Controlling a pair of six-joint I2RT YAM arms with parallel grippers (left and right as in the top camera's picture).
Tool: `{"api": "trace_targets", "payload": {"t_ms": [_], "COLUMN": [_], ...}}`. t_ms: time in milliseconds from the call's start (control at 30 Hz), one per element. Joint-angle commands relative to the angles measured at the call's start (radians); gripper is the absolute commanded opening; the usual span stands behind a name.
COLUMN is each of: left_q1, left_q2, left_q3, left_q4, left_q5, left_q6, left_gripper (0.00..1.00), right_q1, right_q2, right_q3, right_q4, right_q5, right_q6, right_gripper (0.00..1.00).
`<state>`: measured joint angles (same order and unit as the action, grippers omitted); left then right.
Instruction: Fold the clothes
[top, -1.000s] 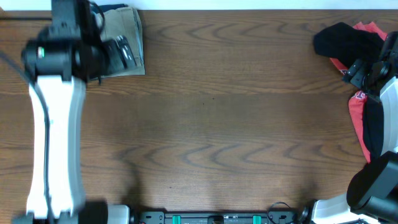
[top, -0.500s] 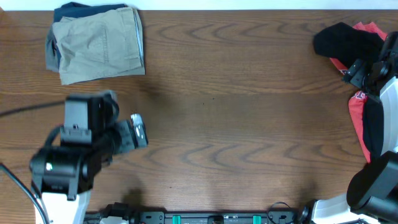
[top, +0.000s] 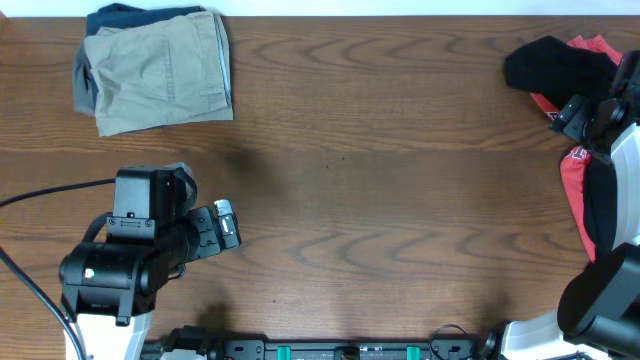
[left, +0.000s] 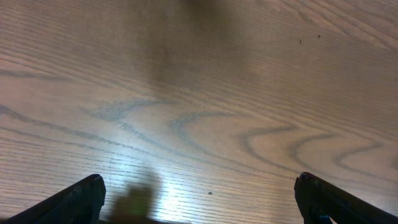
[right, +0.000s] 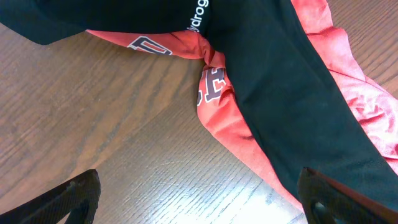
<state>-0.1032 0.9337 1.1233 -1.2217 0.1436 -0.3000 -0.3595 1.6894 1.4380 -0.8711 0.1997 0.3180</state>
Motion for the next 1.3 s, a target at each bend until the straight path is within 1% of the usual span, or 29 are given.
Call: {"api": "trace_targets", "payload": {"t_ms": [0, 67, 133, 233, 333, 500, 600, 667, 733, 800, 933, 1000, 1133, 1267], "left_q1": [-0.005, -0.005, -0.010, -0.016, -0.016, -0.016, -0.015, -0.012, -0.008, -0.008, -0.005, 0.018, 0.062, 0.092], "left_q2": [0.001, 0.000, -0.005, -0.040, -0.126, -0.352, -0.512, -0.610, -0.700, -0.747, -0.808, -0.833, -0.872, -0.906], "left_q3": [-0.009, -0.026, -0.064, -0.164, -0.318, -0.623, -0.780, -0.862, -0.929, -0.968, -1.046, -1.077, -1.119, -1.119], "left_q4": [0.009, 0.043, 0.112, 0.268, 0.451, 0.763, 0.938, 1.023, 1.077, 1.106, 1.185, 1.213, 1.230, 1.215], "left_q5": [0.002, 0.002, 0.003, 0.005, 0.006, 0.006, 0.006, 0.006, 0.006, 0.006, -0.002, -0.001, -0.001, -0.002], "left_q6": [-0.011, 0.001, 0.031, 0.079, 0.090, 0.096, 0.135, 0.152, 0.183, 0.207, 0.222, 0.221, 0.221, 0.222], "left_gripper": [0.98, 0.98, 0.98, 0.98, 0.98, 0.98, 0.98, 0.98, 0.98, 0.98, 0.98, 0.98, 0.98, 0.98], "right_q1": [0.000, 0.000, 0.000, 0.000, 0.000, 0.000, 0.000, 0.000, 0.000, 0.000, 0.000, 0.000, 0.000, 0.000], "right_q2": [-0.002, -0.002, -0.002, -0.002, -0.002, -0.002, -0.002, -0.002, -0.002, -0.002, -0.002, -0.002, -0.002, -0.002], "right_q3": [0.005, 0.005, 0.005, 0.005, 0.005, 0.005, 0.005, 0.005, 0.005, 0.005, 0.005, 0.005, 0.005, 0.005], "right_q4": [-0.001, -0.001, -0.001, -0.001, -0.001, -0.001, -0.001, -0.001, -0.001, -0.001, -0.001, -0.001, -0.001, -0.001], "right_q5": [0.013, 0.013, 0.013, 0.013, 0.013, 0.013, 0.013, 0.013, 0.013, 0.013, 0.013, 0.013, 0.013, 0.013], "right_q6": [-0.012, -0.012, -0.012, -0.012, -0.012, -0.012, -0.012, -0.012, -0.012, -0.012, -0.012, -0.012, -0.012, -0.012], "right_gripper": [0.99, 0.99, 0.99, 0.99, 0.99, 0.99, 0.99, 0.99, 0.99, 0.99, 0.99, 0.99, 0.99, 0.99]}}
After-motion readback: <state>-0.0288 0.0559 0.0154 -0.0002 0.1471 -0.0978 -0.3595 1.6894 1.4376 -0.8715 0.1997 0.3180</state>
